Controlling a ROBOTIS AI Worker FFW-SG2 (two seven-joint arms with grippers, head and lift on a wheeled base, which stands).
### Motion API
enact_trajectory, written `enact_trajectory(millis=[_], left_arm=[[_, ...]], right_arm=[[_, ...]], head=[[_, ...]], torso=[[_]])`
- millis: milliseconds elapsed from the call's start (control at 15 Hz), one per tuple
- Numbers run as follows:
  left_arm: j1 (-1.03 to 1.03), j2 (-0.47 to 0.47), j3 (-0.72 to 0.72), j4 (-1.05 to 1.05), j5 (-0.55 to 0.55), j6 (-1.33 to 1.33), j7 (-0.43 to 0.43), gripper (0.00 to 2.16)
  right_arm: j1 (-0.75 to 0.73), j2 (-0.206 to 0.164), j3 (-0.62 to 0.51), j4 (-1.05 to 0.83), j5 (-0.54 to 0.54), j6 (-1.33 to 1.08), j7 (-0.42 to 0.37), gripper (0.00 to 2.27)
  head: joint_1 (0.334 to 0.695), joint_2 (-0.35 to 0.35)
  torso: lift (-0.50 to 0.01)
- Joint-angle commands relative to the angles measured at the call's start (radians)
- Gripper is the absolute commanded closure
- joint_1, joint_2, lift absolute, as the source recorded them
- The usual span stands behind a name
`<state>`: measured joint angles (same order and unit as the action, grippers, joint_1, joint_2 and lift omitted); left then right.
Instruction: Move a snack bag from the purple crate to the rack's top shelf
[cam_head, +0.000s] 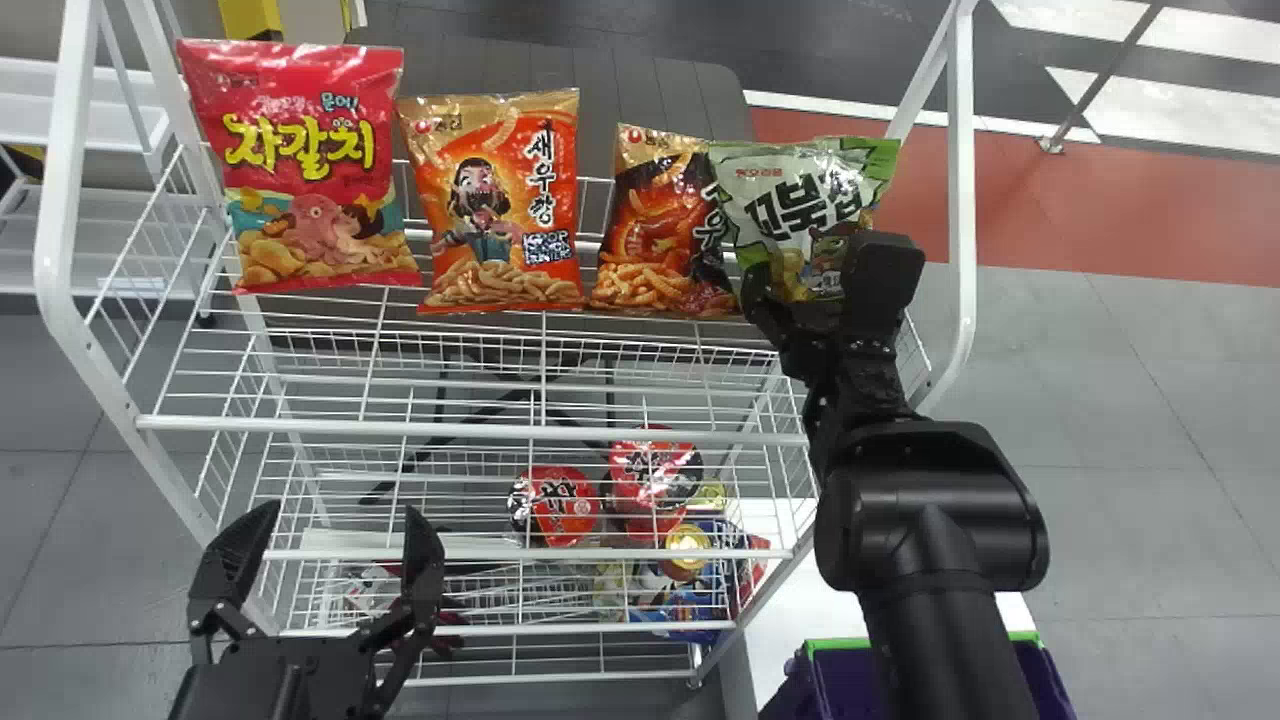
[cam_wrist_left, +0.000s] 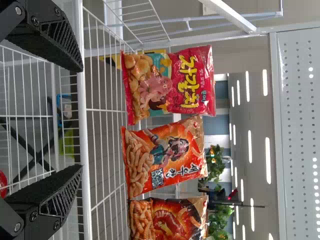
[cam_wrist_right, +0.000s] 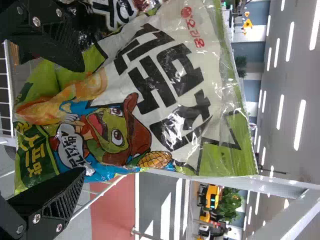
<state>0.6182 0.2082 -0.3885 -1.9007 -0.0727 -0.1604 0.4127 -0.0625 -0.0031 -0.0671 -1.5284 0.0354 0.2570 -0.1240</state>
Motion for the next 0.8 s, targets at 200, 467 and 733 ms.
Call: enact_trajectory(millis=[200,467,733], left_arm=[[0.0,-0.001,-0.001,0.0,-0.002,0.0,0.0,0.14],[-0.001,-0.001,0.0,0.006,-0.002,0.0,0.0,0.14],[-0.001,-0.001,-0.001,0.006,-0.002,0.0,0.0,0.14]], right_arm=[[0.01,0.004,-0.002,-0.039,-0.042,0.0,0.0,0.14],[0.009,0.004,0.0,-0.055,-0.046,-0.009,-0.003,0.14],[0.009,0.004,-0.003,-0.056,-0.068,0.0,-0.009,0.14]], head=[[0.695,-0.198],[0.695,-0.197],[0.695,-0.197]], torso=[[0.0],[0.0],[0.0]])
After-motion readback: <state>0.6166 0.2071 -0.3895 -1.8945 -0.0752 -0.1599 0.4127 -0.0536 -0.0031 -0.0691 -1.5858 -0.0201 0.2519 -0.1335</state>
